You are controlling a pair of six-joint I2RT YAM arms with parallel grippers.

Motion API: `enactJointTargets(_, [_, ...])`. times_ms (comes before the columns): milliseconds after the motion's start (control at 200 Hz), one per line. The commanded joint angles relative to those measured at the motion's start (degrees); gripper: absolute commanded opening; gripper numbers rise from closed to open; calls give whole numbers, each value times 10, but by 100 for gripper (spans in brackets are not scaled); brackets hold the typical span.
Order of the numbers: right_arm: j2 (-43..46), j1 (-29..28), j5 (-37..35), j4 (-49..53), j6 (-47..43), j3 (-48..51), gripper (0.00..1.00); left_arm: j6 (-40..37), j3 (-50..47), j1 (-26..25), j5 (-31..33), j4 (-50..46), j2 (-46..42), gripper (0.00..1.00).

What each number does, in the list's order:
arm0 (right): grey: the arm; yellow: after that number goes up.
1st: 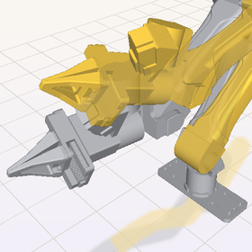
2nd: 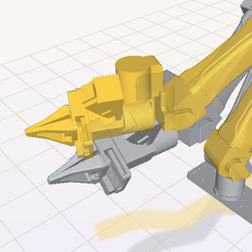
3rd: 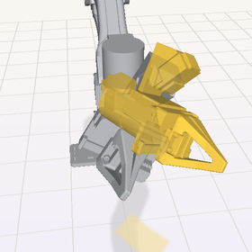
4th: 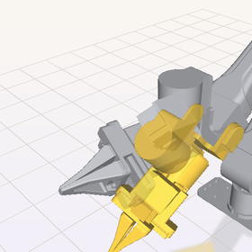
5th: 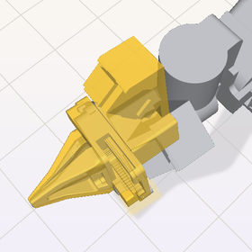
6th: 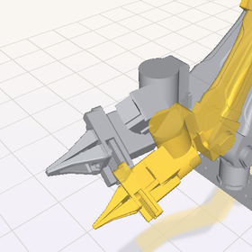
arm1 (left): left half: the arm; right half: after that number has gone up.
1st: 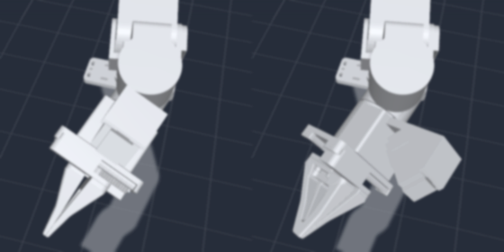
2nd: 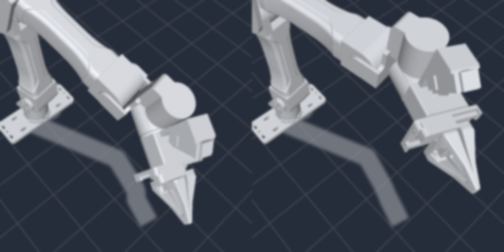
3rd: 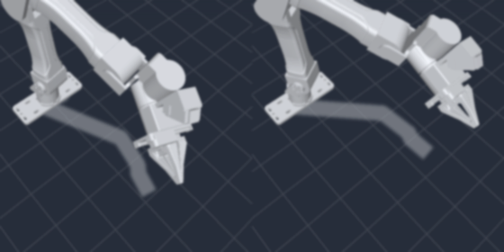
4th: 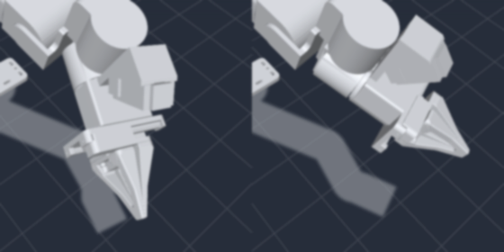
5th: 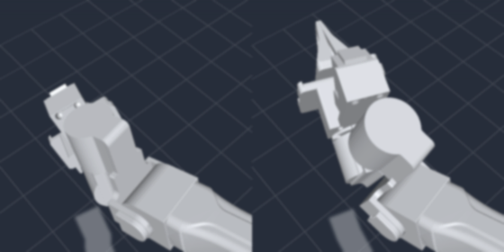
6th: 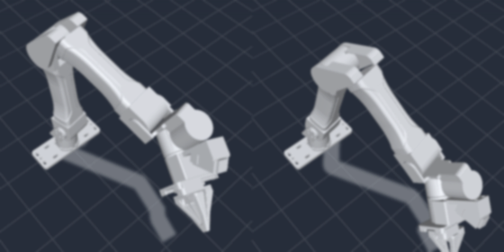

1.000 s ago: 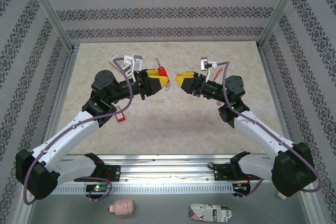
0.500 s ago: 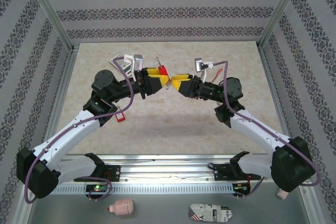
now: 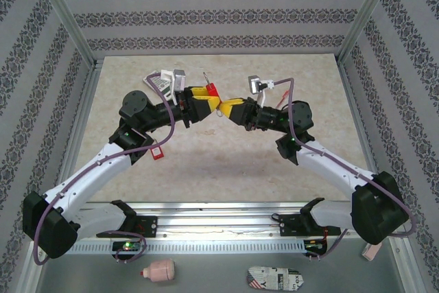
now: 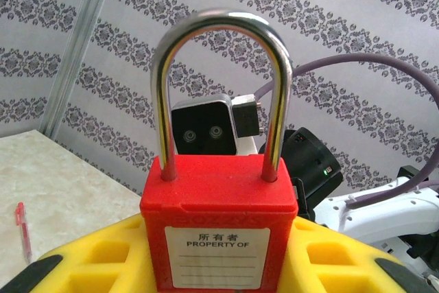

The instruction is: Unlock with the key

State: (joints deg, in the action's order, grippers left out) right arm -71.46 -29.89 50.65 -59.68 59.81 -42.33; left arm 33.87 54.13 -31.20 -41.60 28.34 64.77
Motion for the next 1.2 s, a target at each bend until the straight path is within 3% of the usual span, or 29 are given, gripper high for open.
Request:
enactJointTargets(0, [-15, -2, 3, -60, 26, -15, 8, 8, 5, 2, -27, 65, -3, 0])
enactJointTargets(105, [-35, 3, 8, -122, 66, -17, 0, 16, -1, 1, -39, 94, -4, 0])
enactJointTargets(415, [-99, 3, 34, -196, 148, -70, 0, 71, -7, 1, -69, 232, 14, 0])
enactJointTargets(919, [-153, 7, 44, -197, 205, -140, 0, 47, 30, -12, -114, 214, -20, 0])
enactJointTargets(984, [-154, 12, 38, -197, 209, -138, 25, 31, 28, -10, -110, 183, -26, 0])
enactJointTargets(1104, [-133, 46, 24, -142, 184, -118, 42, -17, 23, 7, -82, 81, -42, 0])
enactJointTargets(1194, [-90, 82, 17, -32, 122, -97, 50, -54, 27, 37, -67, -16, -43, 0])
